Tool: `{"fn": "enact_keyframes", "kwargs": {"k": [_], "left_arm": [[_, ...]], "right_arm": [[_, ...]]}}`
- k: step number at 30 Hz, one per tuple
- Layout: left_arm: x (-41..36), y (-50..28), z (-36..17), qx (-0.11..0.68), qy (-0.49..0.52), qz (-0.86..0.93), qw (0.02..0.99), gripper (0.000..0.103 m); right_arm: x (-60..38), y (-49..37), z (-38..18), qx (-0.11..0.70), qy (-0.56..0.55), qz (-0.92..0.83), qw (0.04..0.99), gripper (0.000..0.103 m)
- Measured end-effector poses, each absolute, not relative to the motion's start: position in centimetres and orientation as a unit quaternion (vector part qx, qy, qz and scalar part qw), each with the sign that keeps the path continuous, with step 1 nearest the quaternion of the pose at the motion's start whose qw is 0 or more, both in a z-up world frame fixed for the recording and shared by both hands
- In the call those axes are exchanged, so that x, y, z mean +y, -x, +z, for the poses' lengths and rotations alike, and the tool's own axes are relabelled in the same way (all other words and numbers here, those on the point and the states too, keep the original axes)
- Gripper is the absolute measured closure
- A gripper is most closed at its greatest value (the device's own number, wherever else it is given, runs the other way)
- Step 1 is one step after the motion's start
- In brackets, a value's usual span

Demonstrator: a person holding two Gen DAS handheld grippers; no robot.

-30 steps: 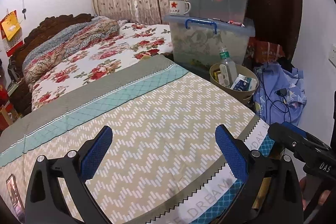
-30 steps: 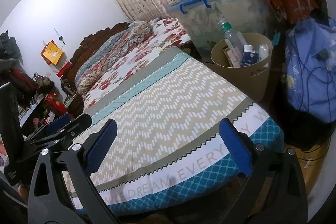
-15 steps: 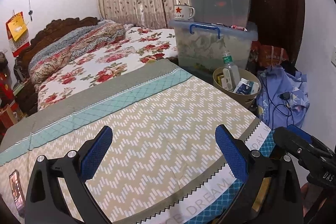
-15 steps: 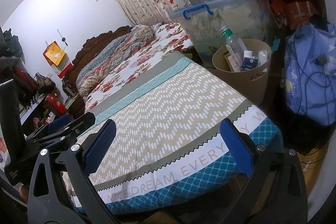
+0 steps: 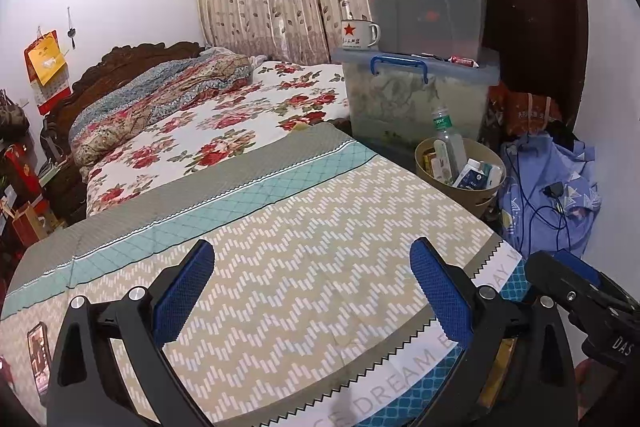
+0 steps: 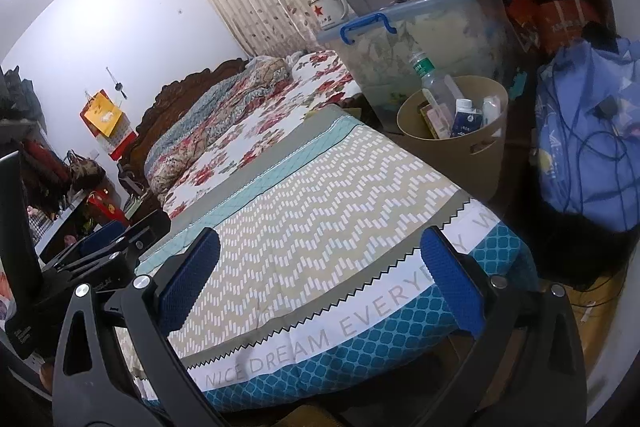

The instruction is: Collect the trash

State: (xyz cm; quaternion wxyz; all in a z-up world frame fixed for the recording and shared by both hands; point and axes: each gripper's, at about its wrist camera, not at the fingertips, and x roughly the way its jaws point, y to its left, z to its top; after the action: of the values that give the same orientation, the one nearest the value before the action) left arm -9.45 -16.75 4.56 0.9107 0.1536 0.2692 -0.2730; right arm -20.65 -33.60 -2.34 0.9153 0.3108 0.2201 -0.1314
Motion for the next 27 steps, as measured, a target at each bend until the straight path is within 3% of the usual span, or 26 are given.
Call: {"fn": "enact_keyframes", "kwargs": {"k": [27], "left_arm": [[-16.92, 10.36, 4.88, 0.264, -0.158, -0.269, 0.912, 0.009]], "right_arm": [[-33.53, 21.38, -1.8, 0.202, -0.309, -0.138, 0.919, 0.004]]}}
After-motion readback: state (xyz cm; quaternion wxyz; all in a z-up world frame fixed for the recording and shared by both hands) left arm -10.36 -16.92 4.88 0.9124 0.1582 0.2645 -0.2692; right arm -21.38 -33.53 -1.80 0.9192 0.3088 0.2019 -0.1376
